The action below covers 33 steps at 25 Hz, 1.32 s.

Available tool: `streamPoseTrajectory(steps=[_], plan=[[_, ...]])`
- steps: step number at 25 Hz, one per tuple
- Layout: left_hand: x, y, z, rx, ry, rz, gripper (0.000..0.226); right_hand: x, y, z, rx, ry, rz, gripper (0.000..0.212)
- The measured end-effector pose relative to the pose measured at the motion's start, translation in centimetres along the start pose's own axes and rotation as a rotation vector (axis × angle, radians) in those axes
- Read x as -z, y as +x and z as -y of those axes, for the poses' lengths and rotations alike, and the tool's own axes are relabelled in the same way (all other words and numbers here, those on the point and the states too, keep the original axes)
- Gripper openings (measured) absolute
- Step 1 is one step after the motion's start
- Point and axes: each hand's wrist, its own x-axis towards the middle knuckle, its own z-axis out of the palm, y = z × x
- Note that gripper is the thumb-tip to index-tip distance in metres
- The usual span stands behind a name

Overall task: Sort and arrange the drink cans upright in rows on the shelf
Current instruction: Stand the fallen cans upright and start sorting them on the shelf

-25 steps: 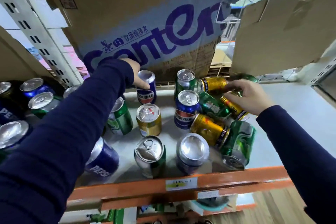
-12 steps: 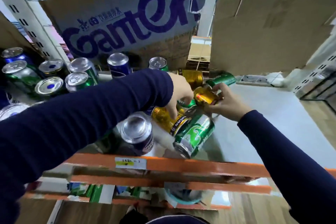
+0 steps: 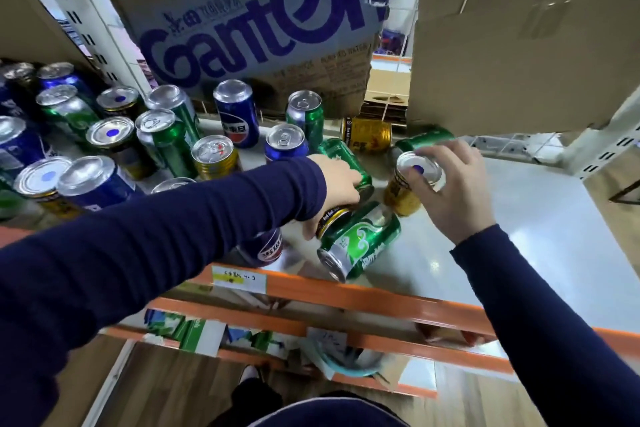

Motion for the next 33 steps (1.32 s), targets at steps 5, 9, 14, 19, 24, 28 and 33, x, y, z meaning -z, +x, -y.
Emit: streamPoseTrajectory(steps=[5, 9, 14, 19, 24, 28, 33], plan=[[-0.3, -1.0, -0.9, 0.098, 0.045, -0.045, 0.082, 0.0, -4.0, 0.8, 0.116, 0.386, 0.254, 0.034], [0.1, -3.4, 0.1, 0.249, -0.178, -0.183, 0.061, -0.9, -5.0, -0.1, 0.112, 0.405, 0.704, 0.09], [-0.5, -4.8, -0.3, 0.439, -0.372, -0.353, 0.071, -0.3, -5.6, -0.7, 0.077, 0.429, 0.603, 0.077], [-1.6, -4.2, -2.5, 0.521, -0.428, -0.263, 0.059, 2.7, -7.4, -0.2, -0.23, 0.744, 0.377, 0.07], [-2.5, -4.5, -3.2, 0.52, -0.499, -0.244, 0.071, 3.7, -6.8, 1.6, -0.144, 0.491, 0.275, 0.077], [-2.3, -5.1, -3.3, 0.432, -0.717, -0.343, 0.084, 2.3, -7.3, 2.5, -0.153, 0.386, 0.28, 0.079], [0.0, -5.4, -1.4, 0.362, -0.763, -0.646, 0.043, 3.8, -6.1, 1.0, -0.293, 0.703, 0.264, 0.054]])
